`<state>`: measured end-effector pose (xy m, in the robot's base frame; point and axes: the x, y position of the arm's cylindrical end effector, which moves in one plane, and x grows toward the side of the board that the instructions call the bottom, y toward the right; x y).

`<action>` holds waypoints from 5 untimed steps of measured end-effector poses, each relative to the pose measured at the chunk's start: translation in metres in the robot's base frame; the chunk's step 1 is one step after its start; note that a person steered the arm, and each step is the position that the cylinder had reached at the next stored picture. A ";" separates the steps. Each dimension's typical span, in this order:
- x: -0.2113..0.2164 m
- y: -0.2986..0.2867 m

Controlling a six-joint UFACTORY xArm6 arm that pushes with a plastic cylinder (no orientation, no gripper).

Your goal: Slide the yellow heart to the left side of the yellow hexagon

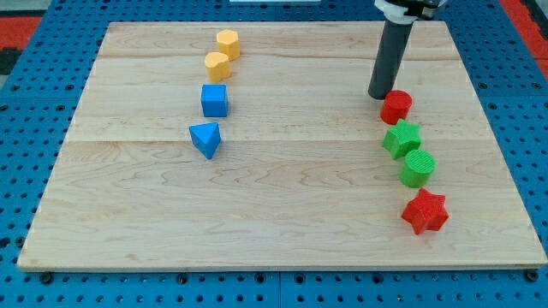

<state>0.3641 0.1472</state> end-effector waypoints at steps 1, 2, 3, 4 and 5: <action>-0.016 -0.019; -0.018 -0.011; -0.031 -0.041; -0.035 -0.097; -0.050 -0.161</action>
<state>0.3138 -0.0139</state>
